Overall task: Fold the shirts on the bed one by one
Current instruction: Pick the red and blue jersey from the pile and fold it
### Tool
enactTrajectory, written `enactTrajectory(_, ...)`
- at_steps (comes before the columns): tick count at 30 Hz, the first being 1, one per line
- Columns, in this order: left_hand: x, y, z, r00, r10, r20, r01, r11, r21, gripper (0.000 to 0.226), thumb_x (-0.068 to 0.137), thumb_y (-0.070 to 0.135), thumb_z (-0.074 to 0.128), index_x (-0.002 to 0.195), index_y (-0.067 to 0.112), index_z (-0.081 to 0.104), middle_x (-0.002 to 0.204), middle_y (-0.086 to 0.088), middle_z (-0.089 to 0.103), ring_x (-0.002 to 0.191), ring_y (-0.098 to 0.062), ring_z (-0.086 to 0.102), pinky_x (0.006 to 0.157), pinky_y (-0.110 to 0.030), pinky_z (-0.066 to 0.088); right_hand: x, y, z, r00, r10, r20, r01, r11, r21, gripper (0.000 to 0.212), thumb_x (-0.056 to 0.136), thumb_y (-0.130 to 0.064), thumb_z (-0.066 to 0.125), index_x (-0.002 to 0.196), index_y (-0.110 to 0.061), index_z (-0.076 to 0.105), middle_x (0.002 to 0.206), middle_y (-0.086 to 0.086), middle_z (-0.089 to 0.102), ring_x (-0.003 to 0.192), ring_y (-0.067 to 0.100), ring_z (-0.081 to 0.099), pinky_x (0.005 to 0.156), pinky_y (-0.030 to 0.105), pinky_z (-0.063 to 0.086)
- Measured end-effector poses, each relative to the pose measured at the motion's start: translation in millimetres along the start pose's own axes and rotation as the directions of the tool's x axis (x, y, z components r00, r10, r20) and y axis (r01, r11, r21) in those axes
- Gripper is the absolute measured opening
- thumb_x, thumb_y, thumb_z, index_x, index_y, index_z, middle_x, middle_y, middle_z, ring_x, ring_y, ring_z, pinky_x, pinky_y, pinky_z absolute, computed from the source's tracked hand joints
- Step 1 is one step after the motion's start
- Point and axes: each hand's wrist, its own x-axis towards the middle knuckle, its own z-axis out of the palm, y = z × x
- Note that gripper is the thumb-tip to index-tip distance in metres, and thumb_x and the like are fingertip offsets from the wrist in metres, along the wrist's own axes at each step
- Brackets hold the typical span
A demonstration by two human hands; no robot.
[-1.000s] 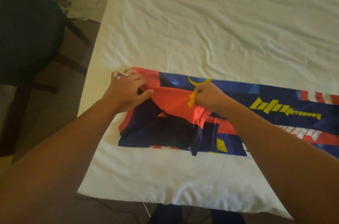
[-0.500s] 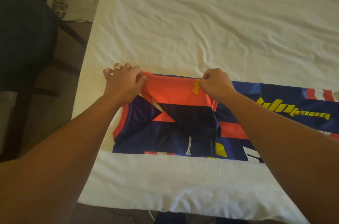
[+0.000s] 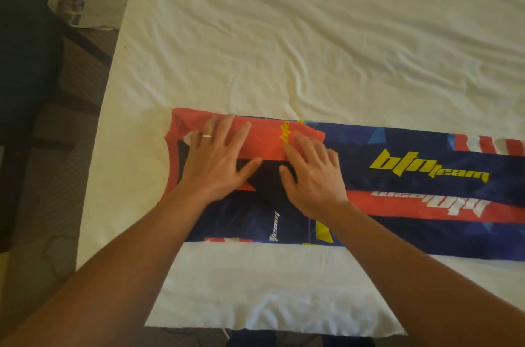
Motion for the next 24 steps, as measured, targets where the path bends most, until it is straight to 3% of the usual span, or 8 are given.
enactTrajectory(4, 5, 5, 6, 0.995, -0.078, 0.056, 0.075, 0.996, 0.056, 0.084, 0.086, 0.070, 0.044, 0.154, 0.022, 0.031, 0.164, -0.016, 0.021, 0.148, -0.044, 0.024, 0.110, -0.066, 0.030, -5, 12, 4, 0.941, -0.062, 0.334, 0.096, 0.992, -0.085, 0.073, 0.096, -0.062, 0.020, 0.159, -0.026, 0.024, 0.169, 0.005, 0.012, 0.154, 0.030, 0.014, 0.115, 0.054, 0.027)
enactTrajectory(7, 2, 22, 3, 0.990, -0.136, 0.034, 0.135, 0.991, 0.022, 0.085, 0.089, 0.063, 0.051, 0.158, 0.021, 0.025, 0.167, -0.019, 0.015, 0.153, -0.044, 0.014, 0.116, -0.068, 0.020, -5, 25, -6, 0.926, -0.098, 0.363, 0.100, 0.995, 0.014, 0.077, 0.094, -0.069, 0.015, 0.161, -0.031, 0.011, 0.170, 0.000, -0.005, 0.156, 0.022, -0.006, 0.121, 0.053, 0.012)
enactTrajectory(9, -5, 43, 2, 0.986, -0.164, -0.005, 0.164, 0.986, -0.017, 0.083, 0.091, 0.061, 0.046, 0.159, 0.019, 0.024, 0.166, -0.021, 0.016, 0.154, -0.042, 0.013, 0.117, -0.066, 0.019, -8, 38, -19, 0.956, -0.047, 0.289, 0.024, 0.996, 0.082, 0.076, 0.095, -0.068, 0.020, 0.160, -0.029, 0.022, 0.170, 0.000, 0.002, 0.156, 0.020, -0.002, 0.120, 0.049, 0.014)
enactTrajectory(11, -13, 72, 3, 0.989, -0.136, -0.055, 0.134, 0.990, -0.039, 0.080, 0.089, 0.060, 0.044, 0.155, 0.016, 0.033, 0.162, -0.022, 0.027, 0.150, -0.042, 0.024, 0.114, -0.062, 0.027, -17, 61, -32, 0.974, 0.065, 0.216, -0.093, 0.988, 0.121, 0.071, 0.096, -0.063, 0.026, 0.154, -0.023, 0.036, 0.168, 0.002, 0.017, 0.155, 0.022, 0.012, 0.117, 0.047, 0.019)
enactTrajectory(16, -26, 178, 16, 0.994, 0.073, -0.077, -0.082, 0.990, -0.117, 0.067, 0.082, 0.047, 0.061, 0.140, 0.015, 0.054, 0.143, -0.016, 0.051, 0.123, -0.039, 0.051, 0.095, -0.051, 0.044, -45, 151, -61, 0.965, 0.215, 0.148, -0.223, 0.974, 0.036, 0.053, 0.094, -0.041, 0.044, 0.137, -0.012, 0.058, 0.153, 0.010, 0.045, 0.140, 0.032, 0.038, 0.108, 0.056, 0.035)
enactTrajectory(20, -28, 268, 28, 0.967, 0.253, -0.016, -0.252, 0.956, -0.153, 0.055, 0.080, 0.044, 0.061, 0.129, 0.019, 0.057, 0.126, -0.009, 0.056, 0.107, -0.034, 0.057, 0.088, -0.046, 0.047, -63, 229, -93, 0.941, 0.317, 0.115, -0.310, 0.948, -0.071, 0.044, 0.095, -0.024, 0.057, 0.136, -0.011, 0.056, 0.150, 0.012, 0.045, 0.136, 0.036, 0.039, 0.106, 0.055, 0.035)
enactTrajectory(24, -27, 349, 41, 0.933, 0.360, 0.022, -0.347, 0.914, -0.210, 0.045, 0.082, 0.046, 0.062, 0.119, 0.020, 0.059, 0.114, -0.006, 0.059, 0.100, -0.030, 0.058, 0.084, -0.043, 0.049, -74, 299, -127, 0.888, 0.446, 0.116, -0.426, 0.891, -0.158, 0.047, 0.091, -0.019, 0.055, 0.138, -0.012, 0.051, 0.150, 0.010, 0.041, 0.134, 0.036, 0.036, 0.109, 0.051, 0.031)
